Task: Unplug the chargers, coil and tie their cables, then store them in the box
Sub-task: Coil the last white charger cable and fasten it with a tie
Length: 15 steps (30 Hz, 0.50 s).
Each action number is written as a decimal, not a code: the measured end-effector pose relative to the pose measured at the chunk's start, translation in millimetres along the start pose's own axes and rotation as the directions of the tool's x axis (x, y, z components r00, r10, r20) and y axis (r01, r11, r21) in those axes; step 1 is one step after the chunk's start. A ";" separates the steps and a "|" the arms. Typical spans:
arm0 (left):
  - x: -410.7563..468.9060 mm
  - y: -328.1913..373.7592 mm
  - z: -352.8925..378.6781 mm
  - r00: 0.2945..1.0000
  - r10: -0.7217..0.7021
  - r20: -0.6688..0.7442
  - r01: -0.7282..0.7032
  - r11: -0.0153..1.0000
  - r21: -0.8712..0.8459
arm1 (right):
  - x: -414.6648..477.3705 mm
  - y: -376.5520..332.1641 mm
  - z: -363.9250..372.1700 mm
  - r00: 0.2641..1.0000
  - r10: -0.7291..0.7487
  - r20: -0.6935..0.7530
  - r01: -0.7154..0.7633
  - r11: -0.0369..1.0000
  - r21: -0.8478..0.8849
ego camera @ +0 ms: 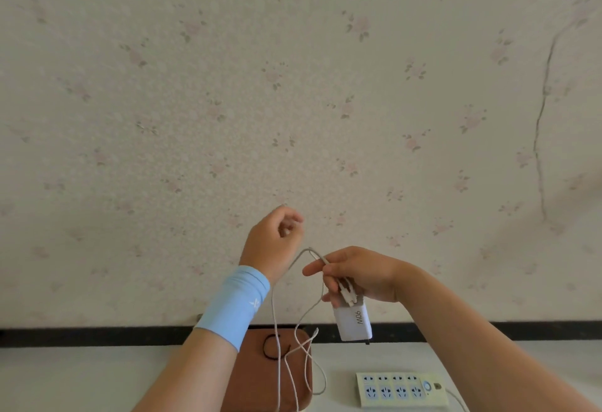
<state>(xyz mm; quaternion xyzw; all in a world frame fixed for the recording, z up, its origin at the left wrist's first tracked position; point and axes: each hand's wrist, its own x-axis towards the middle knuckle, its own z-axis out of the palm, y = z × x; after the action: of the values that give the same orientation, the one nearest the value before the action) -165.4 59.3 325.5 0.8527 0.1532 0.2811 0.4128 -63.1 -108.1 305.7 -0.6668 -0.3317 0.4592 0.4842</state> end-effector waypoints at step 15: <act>0.4 -14.3 -0.5 0.738 -0.294 0.607 0.251 0.955 0.157 | -8.4 -5.8 -21.8 0.894 0.040 -0.447 0.055 0.979 0.197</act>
<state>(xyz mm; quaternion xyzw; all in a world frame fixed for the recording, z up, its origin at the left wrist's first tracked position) -165.8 68.6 314.6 0.8783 0.1400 -0.0854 0.4490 -45.7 -121.2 316.0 -0.7000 -0.1648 0.3227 0.6154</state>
